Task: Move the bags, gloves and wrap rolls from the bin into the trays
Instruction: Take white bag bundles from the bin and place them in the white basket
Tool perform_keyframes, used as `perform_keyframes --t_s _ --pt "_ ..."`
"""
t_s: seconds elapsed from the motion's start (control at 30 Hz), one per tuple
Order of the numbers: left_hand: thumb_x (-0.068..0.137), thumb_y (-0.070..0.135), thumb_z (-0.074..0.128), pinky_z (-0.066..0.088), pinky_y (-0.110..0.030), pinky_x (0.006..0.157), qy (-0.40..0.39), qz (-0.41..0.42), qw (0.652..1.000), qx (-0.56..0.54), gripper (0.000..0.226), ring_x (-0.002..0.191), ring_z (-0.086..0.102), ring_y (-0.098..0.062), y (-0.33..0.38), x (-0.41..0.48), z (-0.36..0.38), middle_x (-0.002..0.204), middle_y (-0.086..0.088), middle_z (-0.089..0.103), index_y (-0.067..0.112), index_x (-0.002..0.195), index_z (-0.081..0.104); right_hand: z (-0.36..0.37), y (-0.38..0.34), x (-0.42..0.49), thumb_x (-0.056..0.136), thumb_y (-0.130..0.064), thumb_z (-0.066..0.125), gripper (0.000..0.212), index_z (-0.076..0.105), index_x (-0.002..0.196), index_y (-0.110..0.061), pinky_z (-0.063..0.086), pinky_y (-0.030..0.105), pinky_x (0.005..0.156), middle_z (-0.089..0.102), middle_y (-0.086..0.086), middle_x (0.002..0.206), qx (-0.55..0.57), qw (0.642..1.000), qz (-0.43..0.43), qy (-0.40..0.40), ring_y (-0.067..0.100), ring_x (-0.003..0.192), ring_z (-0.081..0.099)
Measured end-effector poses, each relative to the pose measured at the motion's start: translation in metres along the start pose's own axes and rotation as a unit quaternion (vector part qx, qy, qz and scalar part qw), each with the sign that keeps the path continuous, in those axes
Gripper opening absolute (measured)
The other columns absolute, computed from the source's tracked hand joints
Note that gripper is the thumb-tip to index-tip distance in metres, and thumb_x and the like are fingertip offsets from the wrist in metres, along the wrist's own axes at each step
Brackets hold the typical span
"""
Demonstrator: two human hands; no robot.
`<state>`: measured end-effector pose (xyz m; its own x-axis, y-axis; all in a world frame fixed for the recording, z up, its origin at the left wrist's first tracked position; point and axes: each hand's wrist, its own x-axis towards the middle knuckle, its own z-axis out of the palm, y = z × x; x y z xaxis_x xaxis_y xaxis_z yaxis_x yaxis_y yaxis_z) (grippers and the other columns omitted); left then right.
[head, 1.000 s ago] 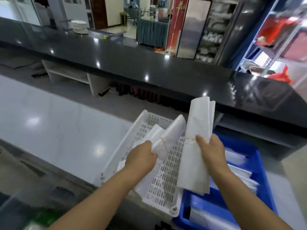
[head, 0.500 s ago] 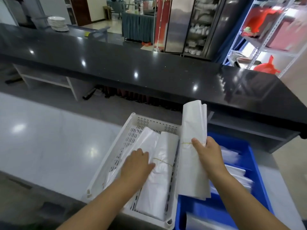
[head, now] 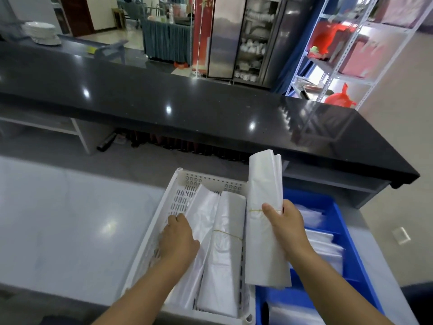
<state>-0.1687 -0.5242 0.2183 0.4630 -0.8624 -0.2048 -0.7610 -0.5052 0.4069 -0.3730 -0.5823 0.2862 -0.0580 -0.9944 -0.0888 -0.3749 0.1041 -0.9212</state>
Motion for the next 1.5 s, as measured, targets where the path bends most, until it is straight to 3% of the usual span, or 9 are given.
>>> perform_keyframes --t_s 0.3,0.67,0.77,0.87,1.0,1.1,1.33,1.4,1.5 --pt "0.073 0.036 0.071 0.045 -0.032 0.089 -0.005 -0.001 0.999 0.051 0.053 0.11 0.047 -0.025 -0.008 0.01 -0.003 0.121 -0.009 0.048 0.009 0.112 0.048 0.005 -0.002 -0.007 0.088 -0.029 0.061 0.018 0.053 0.1 -0.019 0.05 0.031 0.063 0.062 0.0 0.093 0.0 1.0 0.001 0.003 0.019 0.082 0.062" --pt "0.077 0.04 0.063 0.037 -0.033 0.084 0.062 0.047 0.985 0.153 0.042 0.103 0.052 -0.023 -0.007 0.006 -0.001 0.111 -0.002 0.061 0.019 0.11 0.047 0.019 -0.003 -0.008 0.087 -0.027 0.061 0.012 0.056 0.094 -0.019 0.049 0.029 0.059 0.063 0.0 0.091 -0.003 1.0 0.006 -0.004 0.018 0.08 0.062" --pt "0.082 0.02 0.059 0.041 -0.034 0.081 0.044 0.047 0.995 0.08 0.038 0.101 0.056 -0.025 -0.004 0.002 -0.002 0.112 -0.004 0.06 0.015 0.117 0.043 0.025 -0.004 -0.01 0.088 -0.028 0.059 0.015 0.054 0.096 -0.017 0.048 0.029 0.059 0.063 0.001 0.092 -0.001 1.0 0.011 -0.014 0.018 0.08 0.062" --pt "0.081 -0.001 0.046 0.044 -0.035 0.065 0.027 0.057 0.995 -0.073 0.036 0.083 0.059 -0.028 -0.003 0.002 -0.013 0.098 -0.006 0.059 0.014 0.114 0.042 0.032 -0.004 -0.01 0.089 -0.026 0.058 0.014 0.052 0.097 -0.016 0.046 0.028 0.057 0.061 0.001 0.093 0.006 0.999 0.019 -0.024 0.017 0.08 0.061" --pt "0.08 0.0 0.048 0.046 -0.034 0.055 0.102 0.07 0.981 -0.152 0.025 0.068 0.056 -0.025 -0.014 0.016 -0.06 0.078 0.0 0.055 0.018 0.095 0.042 0.055 -0.003 -0.016 0.088 -0.023 0.059 0.02 0.045 0.101 -0.016 0.044 0.025 0.055 0.058 -0.001 0.095 0.006 0.999 0.024 -0.04 0.014 0.081 0.059" --pt "0.078 0.006 0.058 0.033 -0.027 0.044 0.165 0.068 0.972 -0.152 0.028 0.06 0.049 -0.015 -0.029 0.029 -0.1 0.074 0.004 0.049 0.022 0.09 0.039 0.086 0.0 -0.025 0.088 -0.021 0.059 0.032 0.04 0.114 -0.019 0.046 0.016 0.054 0.058 -0.003 0.098 0.002 0.998 0.016 -0.063 0.01 0.082 0.058" --pt "0.073 0.008 0.065 0.032 -0.024 0.047 0.156 0.042 0.971 -0.175 0.032 0.068 0.052 -0.017 -0.064 0.033 -0.119 0.093 -0.001 0.051 0.02 0.095 0.044 0.143 0.017 -0.055 0.093 -0.016 0.053 0.064 0.015 0.145 -0.021 0.041 0.028 0.097 0.047 0.001 0.134 -0.017 0.988 0.039 -0.149 0.013 0.112 0.048" --pt "0.073 0.009 0.065 0.034 -0.024 0.046 0.143 0.035 0.971 -0.188 0.032 0.067 0.052 -0.013 -0.07 0.033 -0.116 0.094 -0.001 0.053 0.02 0.094 0.045 0.143 0.023 -0.057 0.094 -0.018 0.051 0.065 0.013 0.146 -0.019 0.037 0.031 0.105 0.036 0.004 0.145 -0.106 0.98 0.01 -0.168 0.018 0.125 0.043" --pt "0.072 0.009 0.066 0.033 -0.023 0.046 0.137 0.035 0.97 -0.196 0.033 0.066 0.05 -0.009 -0.074 0.035 -0.112 0.095 0.0 0.052 0.022 0.093 0.044 0.137 0.025 -0.054 0.093 -0.024 0.051 0.057 0.022 0.141 -0.015 0.039 0.028 0.097 0.029 0.008 0.141 -0.278 0.945 -0.07 -0.16 0.021 0.12 0.042"
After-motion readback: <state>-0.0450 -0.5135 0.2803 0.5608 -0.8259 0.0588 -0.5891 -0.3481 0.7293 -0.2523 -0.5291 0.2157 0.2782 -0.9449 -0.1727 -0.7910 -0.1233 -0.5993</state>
